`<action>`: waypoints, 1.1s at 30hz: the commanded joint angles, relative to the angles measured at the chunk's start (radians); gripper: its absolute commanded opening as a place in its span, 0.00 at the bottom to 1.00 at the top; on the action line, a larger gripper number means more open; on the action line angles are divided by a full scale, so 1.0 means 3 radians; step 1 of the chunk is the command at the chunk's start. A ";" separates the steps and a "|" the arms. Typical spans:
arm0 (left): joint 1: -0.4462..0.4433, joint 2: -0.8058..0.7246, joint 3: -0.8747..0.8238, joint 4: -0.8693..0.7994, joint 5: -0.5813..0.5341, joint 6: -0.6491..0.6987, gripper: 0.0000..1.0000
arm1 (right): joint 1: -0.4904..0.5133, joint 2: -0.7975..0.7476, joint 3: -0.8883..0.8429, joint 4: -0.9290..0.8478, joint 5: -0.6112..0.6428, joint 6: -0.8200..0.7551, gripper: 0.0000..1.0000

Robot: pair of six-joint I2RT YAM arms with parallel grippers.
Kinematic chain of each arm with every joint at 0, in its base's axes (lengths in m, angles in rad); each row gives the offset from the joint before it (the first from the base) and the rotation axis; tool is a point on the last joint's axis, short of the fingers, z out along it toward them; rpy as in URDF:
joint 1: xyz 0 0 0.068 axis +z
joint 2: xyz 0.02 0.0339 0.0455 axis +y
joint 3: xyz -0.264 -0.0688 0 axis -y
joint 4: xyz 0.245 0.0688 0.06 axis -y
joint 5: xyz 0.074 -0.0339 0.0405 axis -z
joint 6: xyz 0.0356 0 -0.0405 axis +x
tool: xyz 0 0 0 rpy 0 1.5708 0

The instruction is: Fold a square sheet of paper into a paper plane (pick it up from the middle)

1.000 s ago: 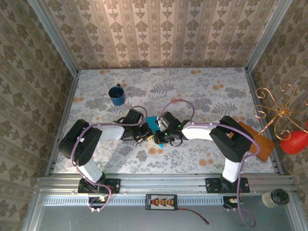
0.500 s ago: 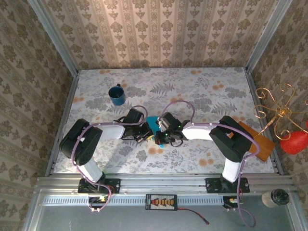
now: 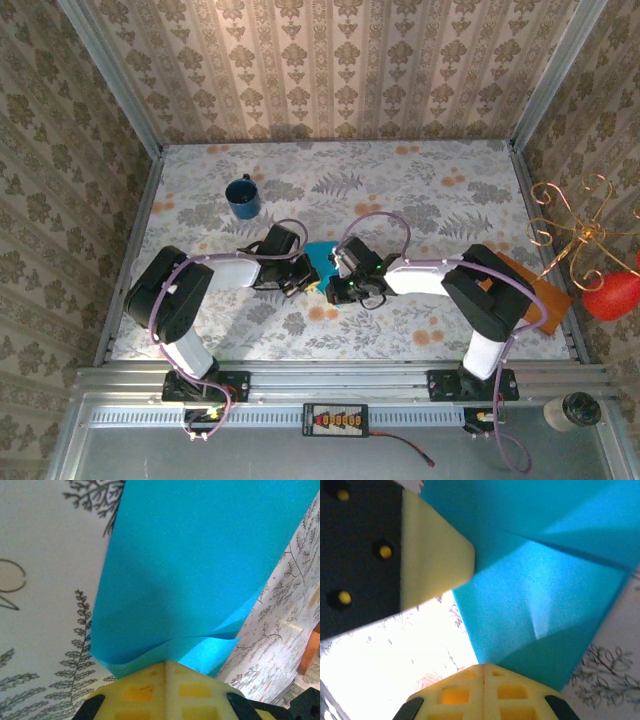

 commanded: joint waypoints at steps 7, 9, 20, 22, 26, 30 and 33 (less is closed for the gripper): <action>0.0016 0.0099 -0.0045 -0.0387 -0.0174 0.0114 0.03 | 0.0009 -0.0235 -0.0311 -0.0425 -0.0086 -0.0055 0.02; 0.0016 0.0092 -0.0040 -0.0393 -0.0172 0.0123 0.03 | 0.0008 -0.0267 -0.0363 -0.0451 -0.0071 -0.0073 0.03; 0.0012 0.0070 -0.0017 -0.0347 -0.0124 0.0153 0.03 | 0.0009 -0.0798 -0.0470 -0.0300 -0.0008 -0.0090 0.06; 0.0011 0.0061 -0.0016 -0.0342 -0.0123 0.0152 0.04 | 0.0010 -0.0798 -0.0425 -0.0275 0.0059 -0.0082 0.06; 0.0001 0.0058 -0.0010 -0.0329 -0.0118 0.0145 0.05 | 0.0007 -0.0570 -0.0253 -0.0229 0.0042 0.0000 0.06; -0.0009 0.0051 -0.0010 -0.0311 -0.0108 0.0140 0.06 | 0.0010 -0.0345 -0.0102 -0.0107 -0.0004 0.0101 0.05; -0.0014 0.0051 -0.0004 -0.0288 -0.0088 0.0135 0.06 | 0.0009 -0.0210 0.0010 -0.0114 0.0029 0.0107 0.04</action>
